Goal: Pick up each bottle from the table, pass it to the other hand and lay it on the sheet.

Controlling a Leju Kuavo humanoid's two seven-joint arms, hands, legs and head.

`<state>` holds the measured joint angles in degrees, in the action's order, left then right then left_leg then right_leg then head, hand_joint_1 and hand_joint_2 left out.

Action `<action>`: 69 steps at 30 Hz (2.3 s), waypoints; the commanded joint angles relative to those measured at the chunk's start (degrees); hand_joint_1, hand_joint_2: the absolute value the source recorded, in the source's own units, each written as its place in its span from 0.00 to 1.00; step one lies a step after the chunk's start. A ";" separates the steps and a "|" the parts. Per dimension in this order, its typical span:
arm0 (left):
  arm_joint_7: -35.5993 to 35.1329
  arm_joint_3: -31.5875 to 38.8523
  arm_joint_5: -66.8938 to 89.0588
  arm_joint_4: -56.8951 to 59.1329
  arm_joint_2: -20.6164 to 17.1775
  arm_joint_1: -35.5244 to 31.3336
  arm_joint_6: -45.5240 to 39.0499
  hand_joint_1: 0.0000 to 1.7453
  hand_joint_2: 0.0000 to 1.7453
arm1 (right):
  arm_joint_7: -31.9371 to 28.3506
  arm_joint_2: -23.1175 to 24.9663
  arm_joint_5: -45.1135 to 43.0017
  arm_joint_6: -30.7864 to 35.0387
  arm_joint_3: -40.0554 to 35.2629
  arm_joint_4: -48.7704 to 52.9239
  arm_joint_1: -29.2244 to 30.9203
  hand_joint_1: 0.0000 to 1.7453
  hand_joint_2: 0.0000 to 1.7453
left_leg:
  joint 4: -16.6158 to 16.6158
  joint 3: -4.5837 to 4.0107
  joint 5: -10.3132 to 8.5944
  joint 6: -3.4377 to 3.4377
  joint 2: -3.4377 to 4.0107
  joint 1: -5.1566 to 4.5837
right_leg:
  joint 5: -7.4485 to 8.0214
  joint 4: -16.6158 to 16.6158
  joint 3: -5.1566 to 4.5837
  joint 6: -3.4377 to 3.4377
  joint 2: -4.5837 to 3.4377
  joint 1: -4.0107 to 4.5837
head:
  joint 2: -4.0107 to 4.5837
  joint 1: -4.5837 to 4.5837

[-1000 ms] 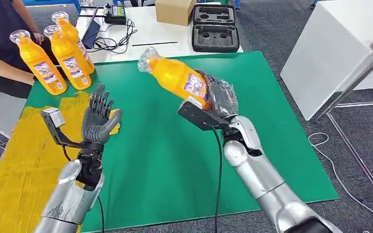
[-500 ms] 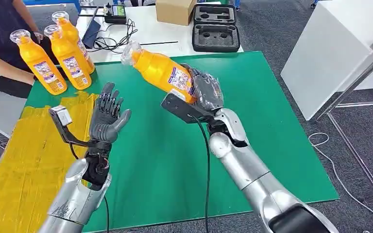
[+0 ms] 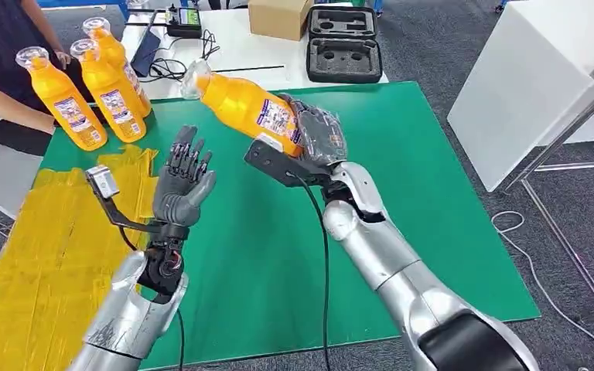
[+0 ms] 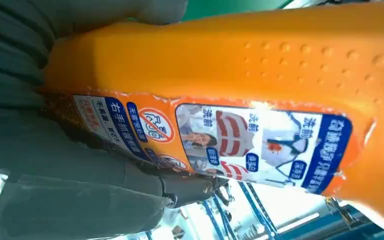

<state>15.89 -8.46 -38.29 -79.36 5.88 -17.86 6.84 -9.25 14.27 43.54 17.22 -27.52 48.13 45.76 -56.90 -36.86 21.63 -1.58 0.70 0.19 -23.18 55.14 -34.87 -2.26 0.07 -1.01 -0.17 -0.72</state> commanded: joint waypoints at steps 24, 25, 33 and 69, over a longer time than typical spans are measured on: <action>-1.14 -2.30 -0.57 -1.12 0.94 -4.79 -5.28 0.00 1.00 | 4.59 5.68 -1.49 -4.39 -16.44 -5.06 0.03 1.00 1.00 | 0.01 0.08 0.03 0.06 -0.09 0.06 | -0.07 0.00 0.08 0.07 0.08 0.05 | 0.00 0.00; -1.13 -2.31 -0.57 -1.12 0.99 -4.78 -5.29 0.00 1.00 | 4.57 5.55 -1.49 -4.43 -16.40 -5.08 0.11 1.00 1.00 | -0.06 0.21 0.14 0.09 -0.14 0.09 | -0.17 0.05 0.22 0.12 0.11 0.08 | 0.00 0.00; -1.06 -2.12 -0.48 -1.21 1.07 -4.69 -5.47 0.00 1.00 | 4.62 5.65 -1.26 -4.79 -16.56 -5.20 0.22 1.00 1.00 | -0.01 0.09 0.06 0.05 -0.08 0.07 | -0.07 0.00 0.11 0.08 0.05 0.06 | 0.00 0.02; -1.61 1.55 6.82 -9.51 -0.04 3.63 -10.56 0.00 1.00 | 17.12 5.73 -2.66 -11.44 -37.90 0.98 3.69 1.00 1.00 | -0.02 0.18 0.12 0.08 -0.03 0.09 | -0.12 0.00 0.17 0.11 0.00 0.08 | 0.00 0.02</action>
<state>14.80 -5.05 -32.52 -87.84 6.32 -13.10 -2.95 5.49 20.44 43.73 7.12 -51.59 49.22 46.51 -56.89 -36.89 21.63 -1.57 0.74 0.22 -23.19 55.15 -34.93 -2.24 0.05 -0.99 -0.17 -0.70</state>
